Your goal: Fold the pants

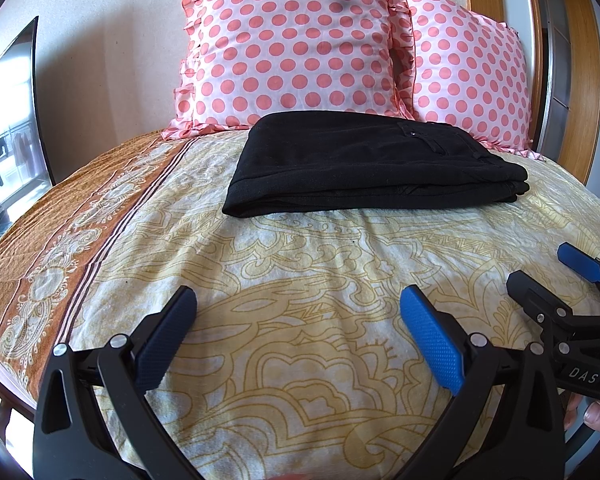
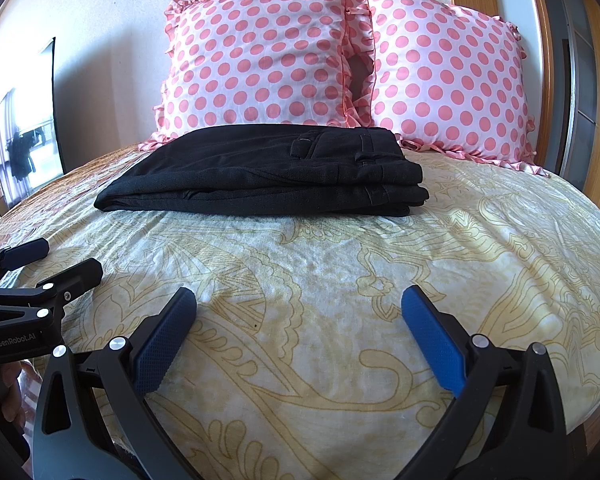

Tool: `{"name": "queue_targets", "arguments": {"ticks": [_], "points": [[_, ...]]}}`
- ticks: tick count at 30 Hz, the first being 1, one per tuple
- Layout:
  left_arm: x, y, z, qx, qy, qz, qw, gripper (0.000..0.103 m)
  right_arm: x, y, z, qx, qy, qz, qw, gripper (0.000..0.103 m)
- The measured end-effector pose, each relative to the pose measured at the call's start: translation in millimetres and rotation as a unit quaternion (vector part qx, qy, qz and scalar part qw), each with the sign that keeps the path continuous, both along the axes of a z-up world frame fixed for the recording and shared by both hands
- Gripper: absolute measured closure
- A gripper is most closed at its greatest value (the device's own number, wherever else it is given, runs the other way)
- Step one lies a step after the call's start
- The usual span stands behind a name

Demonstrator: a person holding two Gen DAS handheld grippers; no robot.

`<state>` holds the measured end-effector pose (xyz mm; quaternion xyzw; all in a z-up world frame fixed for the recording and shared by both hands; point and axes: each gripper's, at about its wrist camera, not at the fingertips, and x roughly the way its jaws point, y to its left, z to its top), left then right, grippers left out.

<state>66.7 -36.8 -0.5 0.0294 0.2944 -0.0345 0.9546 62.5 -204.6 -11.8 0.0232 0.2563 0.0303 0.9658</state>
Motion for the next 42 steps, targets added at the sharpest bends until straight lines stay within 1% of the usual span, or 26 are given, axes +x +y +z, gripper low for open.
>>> {"name": "queue_targets", "arguments": {"ticks": [42], "points": [[0.3,3.9,-0.2,0.0,0.0,-0.003,1.0,0.002,-0.6,0.1,-0.8,0.0,-0.002,-0.001,1.0,0.001]]}}
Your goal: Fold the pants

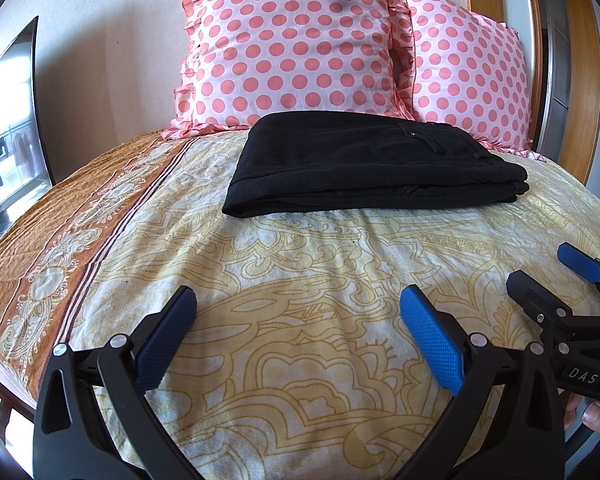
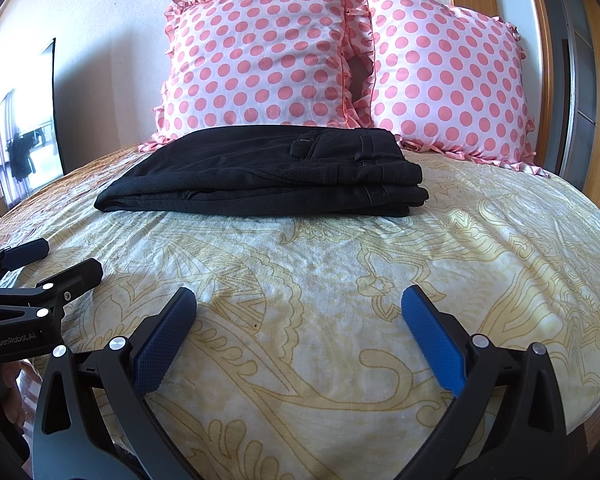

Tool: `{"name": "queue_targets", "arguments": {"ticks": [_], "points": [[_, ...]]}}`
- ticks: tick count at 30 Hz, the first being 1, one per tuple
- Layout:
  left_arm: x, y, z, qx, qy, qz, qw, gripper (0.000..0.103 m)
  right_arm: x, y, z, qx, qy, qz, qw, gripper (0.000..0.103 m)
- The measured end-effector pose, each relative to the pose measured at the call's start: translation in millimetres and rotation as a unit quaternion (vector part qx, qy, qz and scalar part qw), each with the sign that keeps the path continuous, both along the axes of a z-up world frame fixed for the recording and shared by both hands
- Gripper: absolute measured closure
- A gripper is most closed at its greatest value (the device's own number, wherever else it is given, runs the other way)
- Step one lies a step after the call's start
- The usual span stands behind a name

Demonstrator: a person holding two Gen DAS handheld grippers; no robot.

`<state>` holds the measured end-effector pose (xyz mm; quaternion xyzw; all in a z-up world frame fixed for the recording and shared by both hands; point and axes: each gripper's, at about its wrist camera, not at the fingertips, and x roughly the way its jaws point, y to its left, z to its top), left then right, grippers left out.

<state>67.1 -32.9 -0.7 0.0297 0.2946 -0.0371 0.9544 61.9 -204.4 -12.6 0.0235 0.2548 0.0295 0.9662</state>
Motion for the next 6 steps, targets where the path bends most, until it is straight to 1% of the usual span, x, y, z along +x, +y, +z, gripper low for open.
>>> {"name": "queue_targets", "arguments": {"ticks": [6], "points": [[1.5,1.5,1.1,0.001,0.007,0.001,1.0,0.002,-0.1,0.2,-0.3,0.0,0.0,0.0,1.0,0.001]]}}
